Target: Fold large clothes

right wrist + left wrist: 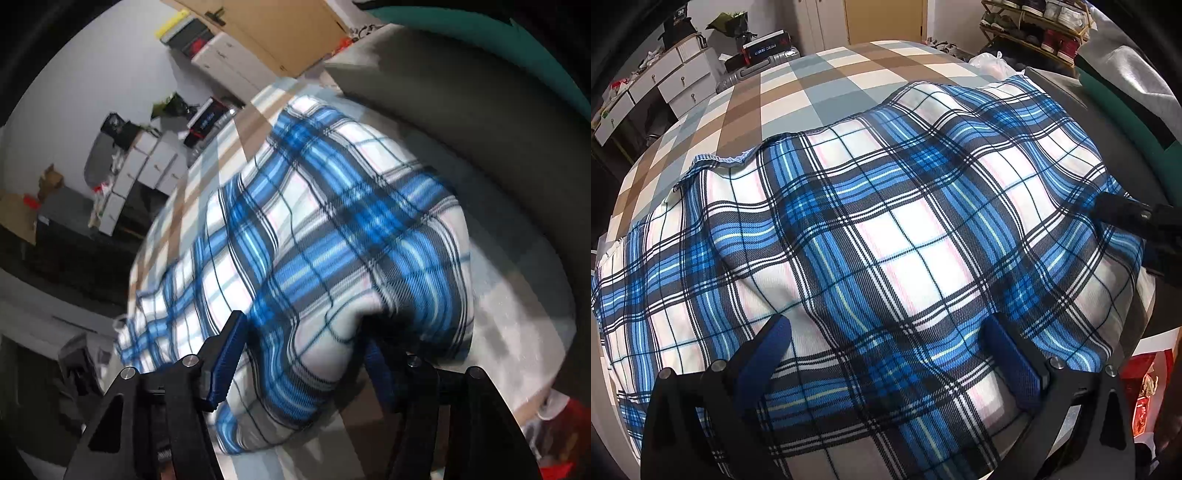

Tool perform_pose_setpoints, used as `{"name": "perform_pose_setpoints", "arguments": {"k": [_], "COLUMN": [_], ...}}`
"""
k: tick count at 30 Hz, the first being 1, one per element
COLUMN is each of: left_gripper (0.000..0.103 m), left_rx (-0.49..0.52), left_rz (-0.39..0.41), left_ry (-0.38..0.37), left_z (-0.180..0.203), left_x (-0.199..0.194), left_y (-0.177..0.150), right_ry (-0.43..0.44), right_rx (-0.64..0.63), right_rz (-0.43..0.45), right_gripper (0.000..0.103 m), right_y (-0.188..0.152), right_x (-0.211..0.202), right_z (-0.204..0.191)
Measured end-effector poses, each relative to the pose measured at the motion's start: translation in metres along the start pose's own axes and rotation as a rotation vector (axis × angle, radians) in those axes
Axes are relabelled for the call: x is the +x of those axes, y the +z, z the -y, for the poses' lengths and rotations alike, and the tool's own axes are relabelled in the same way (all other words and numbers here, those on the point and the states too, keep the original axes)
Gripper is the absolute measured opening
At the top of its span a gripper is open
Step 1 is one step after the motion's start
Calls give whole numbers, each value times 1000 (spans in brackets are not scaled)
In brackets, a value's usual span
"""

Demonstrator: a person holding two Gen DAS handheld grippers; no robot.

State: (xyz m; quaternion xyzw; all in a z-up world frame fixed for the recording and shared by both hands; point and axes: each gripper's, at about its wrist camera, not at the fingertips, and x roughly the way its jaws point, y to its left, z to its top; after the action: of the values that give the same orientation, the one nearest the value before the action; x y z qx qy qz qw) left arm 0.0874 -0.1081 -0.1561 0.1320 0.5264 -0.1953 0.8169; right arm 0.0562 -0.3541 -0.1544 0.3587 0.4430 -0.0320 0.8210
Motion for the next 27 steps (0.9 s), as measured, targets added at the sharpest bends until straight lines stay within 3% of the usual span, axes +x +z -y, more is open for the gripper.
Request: {"name": "perform_pose_setpoints", "arguments": {"k": [5,7,14,18,23,24,25,27], "left_gripper": [102,102,102,102,102,102,102,102], "left_rx": [-2,0,-2,-8,-5,-3,-1,2], "left_rz": [14,14,5,19,6,4,3,3], "left_ry": [-16,-20,-26,-26,-29,-29,-29,-28], "left_z": [-2,-2,1,5,4,4,4,4], "left_x": [3,5,10,14,14,14,13,13], "left_y": [5,8,18,27,28,27,28,27], "right_ry": [-84,-68,-11,-38,-22,4,20,40], "right_rx": [-81,-115,-302,-348,-164,-109,-65,31], "right_rz": [47,108,308,325,147,110,82,14], "right_gripper": [59,24,4,3,9,15,28,40], "right_y": [-2,-2,-10,-7,10,14,15,19], "right_x": [11,2,-45,-50,-24,-20,-17,-10], "right_z": [-22,-29,-45,-41,-7,1,6,20]}}
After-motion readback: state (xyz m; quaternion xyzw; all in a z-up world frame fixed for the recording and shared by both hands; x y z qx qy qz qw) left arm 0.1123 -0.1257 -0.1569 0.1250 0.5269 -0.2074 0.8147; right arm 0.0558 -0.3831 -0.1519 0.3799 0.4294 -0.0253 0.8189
